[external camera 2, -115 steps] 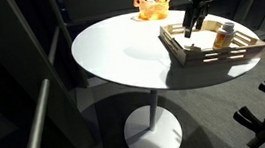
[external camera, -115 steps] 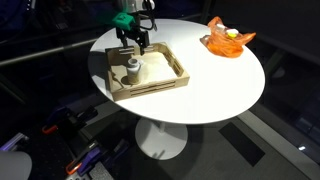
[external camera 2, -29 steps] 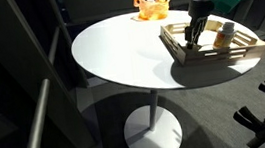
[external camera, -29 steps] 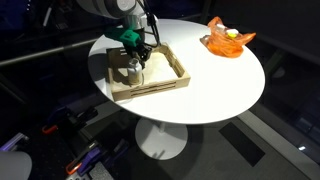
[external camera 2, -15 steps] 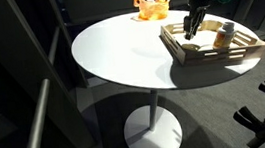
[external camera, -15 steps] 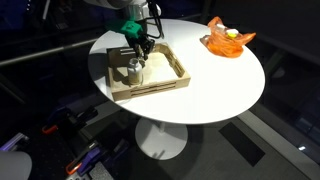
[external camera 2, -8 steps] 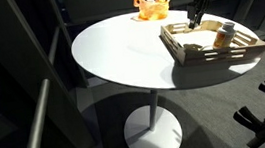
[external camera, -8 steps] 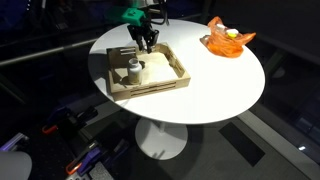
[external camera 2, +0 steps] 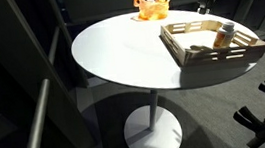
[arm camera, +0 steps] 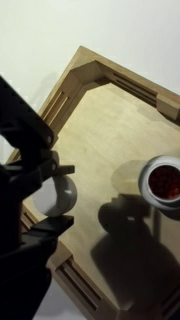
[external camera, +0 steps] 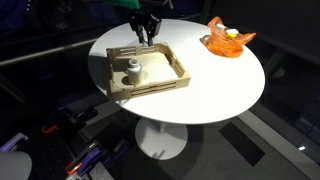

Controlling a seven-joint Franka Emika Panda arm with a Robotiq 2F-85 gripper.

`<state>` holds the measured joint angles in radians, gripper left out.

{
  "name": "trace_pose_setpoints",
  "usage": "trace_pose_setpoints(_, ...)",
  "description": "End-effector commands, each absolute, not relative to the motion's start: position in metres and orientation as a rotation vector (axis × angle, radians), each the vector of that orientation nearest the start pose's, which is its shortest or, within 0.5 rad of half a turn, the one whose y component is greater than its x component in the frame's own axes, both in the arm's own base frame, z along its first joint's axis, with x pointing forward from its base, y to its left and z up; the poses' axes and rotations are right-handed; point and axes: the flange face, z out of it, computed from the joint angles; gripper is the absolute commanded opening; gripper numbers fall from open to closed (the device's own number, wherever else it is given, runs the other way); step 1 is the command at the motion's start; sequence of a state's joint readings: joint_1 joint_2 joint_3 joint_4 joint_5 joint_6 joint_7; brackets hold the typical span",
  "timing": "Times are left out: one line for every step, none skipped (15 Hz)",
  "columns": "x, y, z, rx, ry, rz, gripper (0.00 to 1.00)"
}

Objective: Pick up the white lid and twist it onto the white medicine bottle in the wooden tray

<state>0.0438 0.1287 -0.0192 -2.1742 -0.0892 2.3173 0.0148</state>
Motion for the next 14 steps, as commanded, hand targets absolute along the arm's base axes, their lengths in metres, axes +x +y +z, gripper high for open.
trace_pose_setpoints(0.531,0.003,0.352,-3.2,-0.117,-0.006,0.19)
trace_pose_setpoints(0.526,0.002,0.353,-3.195,-0.114,-0.006,0.19)
trace_pose_setpoints(0.521,0.0,0.353,-3.19,-0.11,-0.002,0.19)
trace_pose_setpoints(0.516,-0.001,0.353,-3.182,-0.106,-0.002,0.19)
trace_pose_setpoints(0.511,-0.002,0.352,-3.177,-0.104,0.002,0.19)
trace_pose_setpoints(0.506,-0.003,0.35,-3.167,-0.1,0.007,0.19)
trace_pose_setpoints(0.501,-0.004,0.349,-3.156,-0.092,0.014,0.19)
trace_pose_setpoints(0.496,-0.006,0.348,-3.147,-0.082,0.02,0.19)
trace_pose_setpoints(0.491,-0.007,0.347,-3.139,-0.073,0.024,0.19)
trace_pose_setpoints(0.487,-0.008,0.346,-3.134,-0.068,0.025,0.19)
trace_pose_setpoints(0.483,-0.009,0.345,-3.132,-0.065,0.028,0.19)
trace_pose_setpoints(0.478,-0.01,0.344,-3.137,-0.06,0.029,0.19)
trace_pose_setpoints(0.475,-0.011,0.344,-3.141,-0.057,0.034,0.19)
trace_pose_setpoints(0.471,-0.012,0.343,-3.147,-0.053,0.045,0.19)
